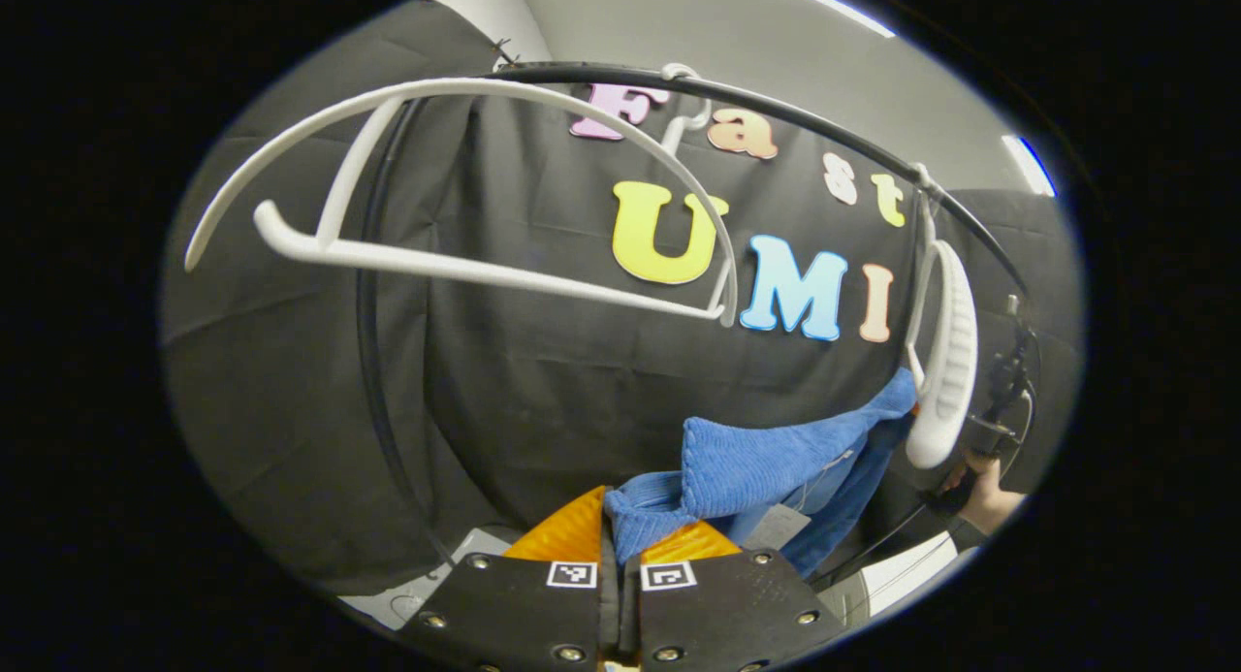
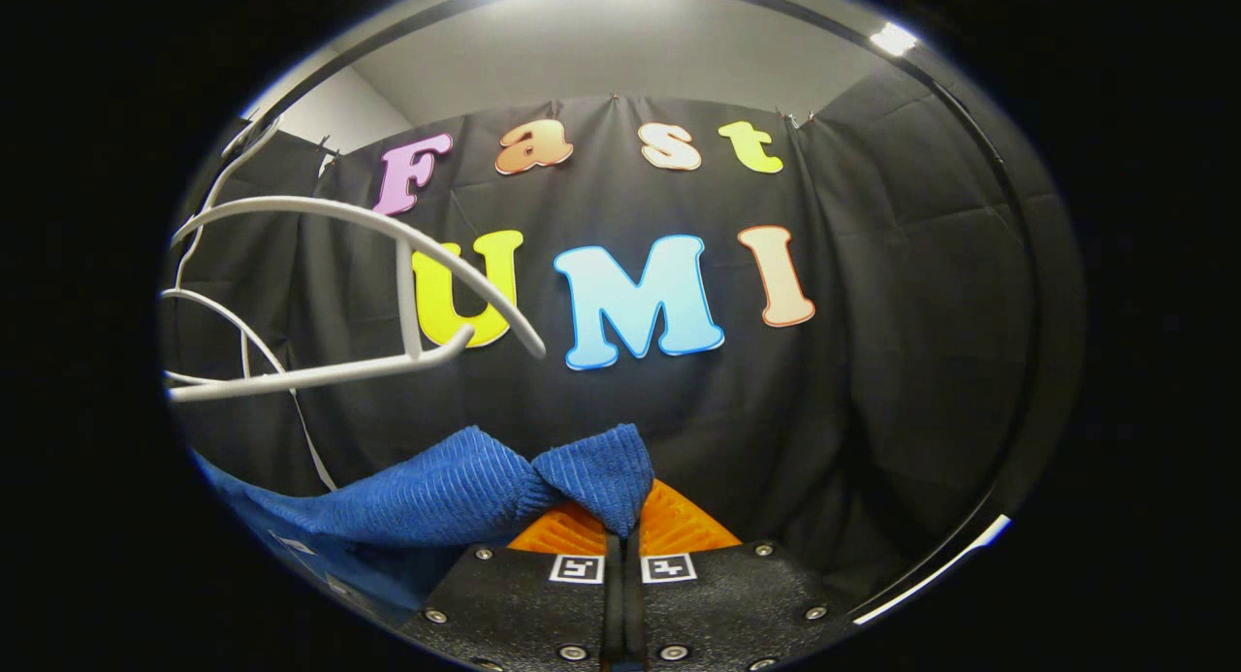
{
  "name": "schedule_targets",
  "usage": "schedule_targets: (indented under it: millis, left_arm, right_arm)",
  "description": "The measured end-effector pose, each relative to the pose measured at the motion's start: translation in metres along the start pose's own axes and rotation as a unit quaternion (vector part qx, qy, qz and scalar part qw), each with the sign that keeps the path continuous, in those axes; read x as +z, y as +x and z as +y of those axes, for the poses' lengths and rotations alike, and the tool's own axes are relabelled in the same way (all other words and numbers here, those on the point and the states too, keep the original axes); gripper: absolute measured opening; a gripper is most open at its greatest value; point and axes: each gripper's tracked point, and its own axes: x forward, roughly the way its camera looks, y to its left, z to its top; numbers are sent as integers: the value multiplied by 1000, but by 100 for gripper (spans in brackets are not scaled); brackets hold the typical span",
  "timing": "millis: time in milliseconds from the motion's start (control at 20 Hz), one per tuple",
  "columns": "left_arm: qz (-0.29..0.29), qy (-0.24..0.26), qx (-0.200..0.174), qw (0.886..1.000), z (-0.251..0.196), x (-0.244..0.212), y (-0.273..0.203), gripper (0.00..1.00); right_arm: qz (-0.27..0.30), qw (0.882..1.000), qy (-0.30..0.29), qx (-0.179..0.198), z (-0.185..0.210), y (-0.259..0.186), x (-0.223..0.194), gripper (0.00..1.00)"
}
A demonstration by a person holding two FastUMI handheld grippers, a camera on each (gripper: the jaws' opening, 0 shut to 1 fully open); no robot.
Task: Grasp the clothes on the hanger with both hands and then place them into the laundry hamper below.
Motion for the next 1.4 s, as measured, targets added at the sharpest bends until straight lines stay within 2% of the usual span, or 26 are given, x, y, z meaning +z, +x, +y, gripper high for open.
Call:
schedule_targets:
  millis: [250, 500, 800, 1100, 1250, 1400]
  left_arm:
    - [-15, 14, -52, 998, -23, -12, -56, 2]
    - [-30, -5, -107, 994, -52, -1, -83, 1]
    - [-24, 15, -141, 990, -106, -4, -106, 1]
    - [-33, 33, -166, 985, -167, 25, -144, 0]
    - [-49, 30, -177, 982, -193, 45, -159, 0]
    - [-32, 28, -168, 985, -197, 22, -158, 1]
  right_arm:
    - [5, 999, -8, -49, -18, -74, -3, 0]
    - [-1, 997, -21, -71, -21, -145, 9, 0]
    - [15, 999, -14, -45, -10, -189, 3, 0]
    - [30, 999, 33, -3, -1, -232, 9, 0]
    - [20, 998, 50, 15, -6, -233, 25, 0]
    - [26, 997, 64, 20, -13, -240, 19, 0]
